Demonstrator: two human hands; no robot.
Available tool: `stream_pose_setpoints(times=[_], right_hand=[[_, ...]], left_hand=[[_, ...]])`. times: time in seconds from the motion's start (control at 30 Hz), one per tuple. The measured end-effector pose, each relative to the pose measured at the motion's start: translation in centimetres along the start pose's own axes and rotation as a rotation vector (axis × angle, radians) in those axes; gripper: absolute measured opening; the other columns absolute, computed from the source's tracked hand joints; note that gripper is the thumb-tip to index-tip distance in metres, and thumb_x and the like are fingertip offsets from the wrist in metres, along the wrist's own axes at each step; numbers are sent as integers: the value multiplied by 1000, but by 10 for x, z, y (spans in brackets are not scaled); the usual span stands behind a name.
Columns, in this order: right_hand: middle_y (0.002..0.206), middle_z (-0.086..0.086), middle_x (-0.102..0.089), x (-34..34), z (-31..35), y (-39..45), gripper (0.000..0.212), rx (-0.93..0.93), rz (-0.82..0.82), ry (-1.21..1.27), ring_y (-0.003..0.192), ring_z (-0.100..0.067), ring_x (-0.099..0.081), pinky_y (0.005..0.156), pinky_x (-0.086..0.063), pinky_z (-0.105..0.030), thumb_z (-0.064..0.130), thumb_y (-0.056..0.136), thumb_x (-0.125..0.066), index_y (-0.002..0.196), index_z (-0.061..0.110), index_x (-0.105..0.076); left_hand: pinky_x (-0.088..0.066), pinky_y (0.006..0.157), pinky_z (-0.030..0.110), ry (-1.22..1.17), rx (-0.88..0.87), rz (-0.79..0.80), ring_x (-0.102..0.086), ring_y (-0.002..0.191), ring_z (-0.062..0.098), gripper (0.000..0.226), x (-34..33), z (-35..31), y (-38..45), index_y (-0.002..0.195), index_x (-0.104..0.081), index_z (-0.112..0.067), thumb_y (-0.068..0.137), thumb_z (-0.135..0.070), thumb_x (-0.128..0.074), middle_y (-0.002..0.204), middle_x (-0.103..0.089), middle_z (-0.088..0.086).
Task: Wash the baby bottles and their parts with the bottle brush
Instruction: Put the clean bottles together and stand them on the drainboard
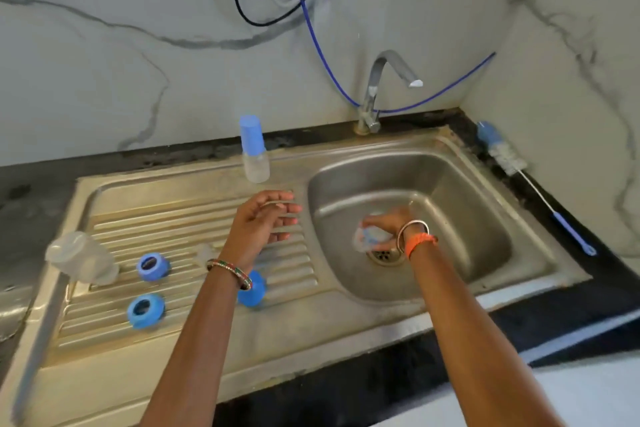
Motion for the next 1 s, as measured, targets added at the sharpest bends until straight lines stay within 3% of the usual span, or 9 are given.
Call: stream_pose_setpoints(times=[0.07, 0.13, 0.23, 0.37, 0.5, 0.6, 0.73, 0.83, 1.0], right_hand=[[97, -13, -69, -9, -16, -7, 48, -111, 26, 118, 91, -30, -67, 83, -55, -46, 41, 65, -80, 93, 6, -61], [73, -5, -66, -7, 5, -28, 48, -7, -98, 254, 81, -24, -68, 78, -56, -40, 47, 63, -73, 83, 4, -64], [86, -8, -62, -37, 29, -103, 51, 218, 35, 578, 68, -4, -60, 61, -50, -19, 34, 72, -74, 102, -4, -57], [112, 0, -62, -104, 20, -197, 57, 471, 436, 329, 98, -9, -61, 80, -51, -23, 31, 65, -78, 112, 26, -46], [103, 14, -63, -155, 1, -244, 56, 571, 610, 163, 95, 1, -61, 83, -48, -14, 5, 66, -81, 102, 36, -52], [105, 16, -63, -182, -4, -265, 58, 628, 626, 92, 97, 0, -59, 85, -47, -13, 8, 63, -84, 104, 37, -55], [105, 16, -63, -208, -1, -277, 56, 698, 667, 18, 96, 7, -56, 84, -42, -6, 8, 68, -81, 117, 22, -59], [118, 7, -62, -219, -2, -272, 56, 729, 748, -57, 109, -2, -57, 93, -43, -13, -2, 73, -70, 125, 17, -57], [115, -3, -60, -221, 42, -239, 50, 746, 607, -124, 106, -18, -59, 87, -42, -8, -13, 80, -49, 125, 8, -58]], left_hand=[[-52, 56, 20, 5, 39, 21, -66, 69, 9, 21, -3, 8, -7, 98, -62, -14, 98, -5, -42, 89, -70, 3], [-50, 51, 17, 31, 69, 68, -65, 62, 4, 18, -9, 16, -16, 101, -60, -11, 99, -8, -42, 90, -67, 5], [-54, 58, 19, -8, 100, 101, -64, 68, 4, 16, -9, 21, -38, 106, -58, -11, 98, -19, -47, 91, -65, 3], [-48, 69, 15, 163, -51, 64, -60, 77, -1, 23, 40, 30, -80, 101, -59, -21, 82, -26, -72, 89, -65, -4], [-49, 86, 16, 262, -36, 20, -64, 102, 6, 63, 109, 72, -136, 110, -54, -24, 55, -32, -83, 110, -66, 0], [-47, 92, 20, 294, -18, -39, -62, 107, 5, 68, 141, 91, -154, 109, -52, -28, 49, -39, -82, 114, -65, -3], [-48, 98, 35, 350, -35, -131, -58, 111, 6, 60, 165, 109, -158, 109, -51, -31, 65, -9, -85, 115, -63, -8], [-46, 101, 38, 318, -40, -145, -57, 114, 11, 61, 171, 116, -157, 114, -49, -30, 69, -4, -81, 118, -62, -6], [-35, 99, 8, 440, -94, -3, -40, 126, -2, 75, 181, 118, -161, 129, -31, -43, 79, -7, -73, 131, -41, -29]])
Point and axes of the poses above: each hand's wrist, its own y-axis towards the middle knuckle, its own x-axis out of the back of the hand, z = x × y, the point moved 7 cm from there along y, towards the middle knuckle
